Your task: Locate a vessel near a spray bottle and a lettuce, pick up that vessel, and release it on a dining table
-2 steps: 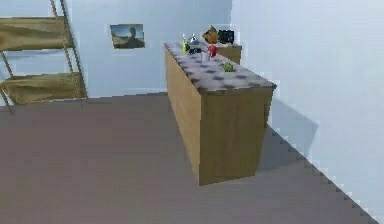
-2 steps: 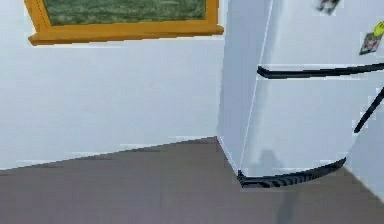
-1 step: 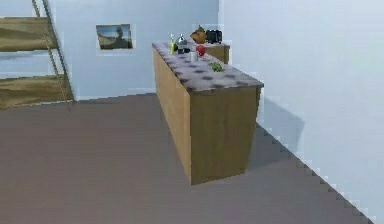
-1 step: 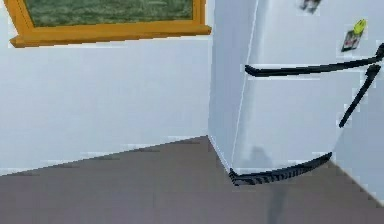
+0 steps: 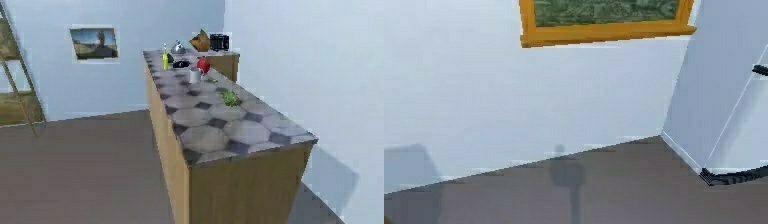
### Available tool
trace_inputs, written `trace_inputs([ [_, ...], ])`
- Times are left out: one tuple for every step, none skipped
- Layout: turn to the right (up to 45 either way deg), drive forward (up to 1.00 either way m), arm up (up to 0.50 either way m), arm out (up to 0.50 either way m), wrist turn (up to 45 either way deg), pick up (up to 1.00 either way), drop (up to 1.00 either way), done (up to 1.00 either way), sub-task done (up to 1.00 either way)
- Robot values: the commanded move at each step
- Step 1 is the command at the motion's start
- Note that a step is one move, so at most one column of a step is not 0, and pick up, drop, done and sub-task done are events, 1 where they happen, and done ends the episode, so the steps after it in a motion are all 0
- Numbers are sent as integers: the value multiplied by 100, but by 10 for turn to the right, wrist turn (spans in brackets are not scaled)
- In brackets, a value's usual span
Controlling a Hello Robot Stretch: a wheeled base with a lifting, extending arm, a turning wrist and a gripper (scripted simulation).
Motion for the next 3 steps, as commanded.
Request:
trace_inputs([
  [-450, 0, 0, 0, 0, 0, 0, 0, 0],
  [-450, 0, 0, 0, 0, 0, 0, 0, 0],
  [-450, 0, 0, 0, 0, 0, 0, 0, 0],
])
